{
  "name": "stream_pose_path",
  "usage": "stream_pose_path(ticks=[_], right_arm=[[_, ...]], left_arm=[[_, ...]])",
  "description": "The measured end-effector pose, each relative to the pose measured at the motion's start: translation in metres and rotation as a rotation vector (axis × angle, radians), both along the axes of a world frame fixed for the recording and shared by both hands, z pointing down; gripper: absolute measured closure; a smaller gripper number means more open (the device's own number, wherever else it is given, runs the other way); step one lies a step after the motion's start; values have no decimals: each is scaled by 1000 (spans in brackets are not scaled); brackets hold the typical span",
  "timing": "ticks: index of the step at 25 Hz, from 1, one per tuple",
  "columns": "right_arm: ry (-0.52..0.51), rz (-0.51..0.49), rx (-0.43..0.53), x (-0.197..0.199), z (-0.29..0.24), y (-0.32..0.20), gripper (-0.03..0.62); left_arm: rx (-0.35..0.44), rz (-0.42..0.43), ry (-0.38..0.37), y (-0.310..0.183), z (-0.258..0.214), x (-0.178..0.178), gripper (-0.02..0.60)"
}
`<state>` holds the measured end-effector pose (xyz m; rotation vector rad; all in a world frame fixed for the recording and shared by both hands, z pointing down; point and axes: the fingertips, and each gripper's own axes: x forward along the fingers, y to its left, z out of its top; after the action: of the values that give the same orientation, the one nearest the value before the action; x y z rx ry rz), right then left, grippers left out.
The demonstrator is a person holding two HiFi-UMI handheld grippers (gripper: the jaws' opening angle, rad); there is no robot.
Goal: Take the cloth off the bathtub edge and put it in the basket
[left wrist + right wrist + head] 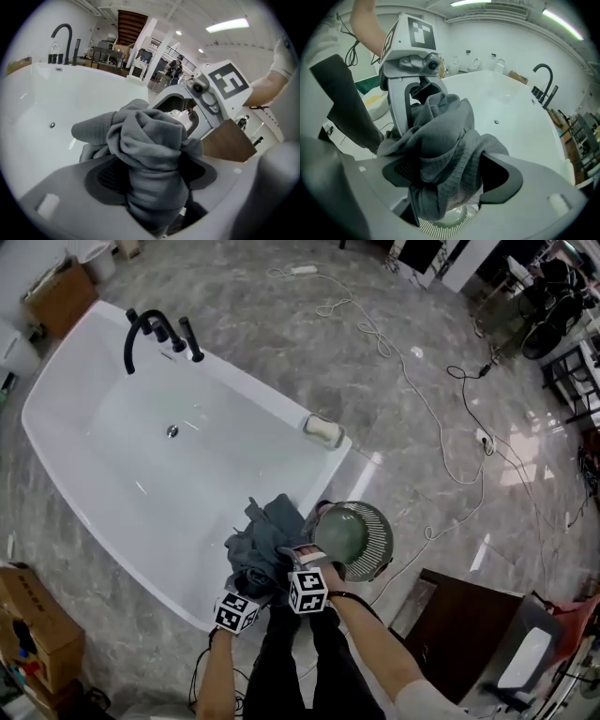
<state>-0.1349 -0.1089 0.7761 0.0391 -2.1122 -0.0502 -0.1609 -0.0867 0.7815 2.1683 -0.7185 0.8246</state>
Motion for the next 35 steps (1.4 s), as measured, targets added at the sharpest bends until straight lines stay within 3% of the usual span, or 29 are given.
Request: stream_pose_path(ticks=[6, 16, 24, 35], right_arm=[[-48, 81, -4, 9, -13, 10, 307], [-232, 368, 2, 76, -53, 14, 358], [-310, 591, 54, 152, -62, 7, 390], [-456, 895, 34, 236, -60, 27, 422]], left_arm=[[59, 15, -6, -8, -24, 14, 249], [174, 111, -6, -13, -70, 79, 279], [264, 163, 72, -26, -84, 153, 293], [241, 307, 109, -13, -83, 236, 305]])
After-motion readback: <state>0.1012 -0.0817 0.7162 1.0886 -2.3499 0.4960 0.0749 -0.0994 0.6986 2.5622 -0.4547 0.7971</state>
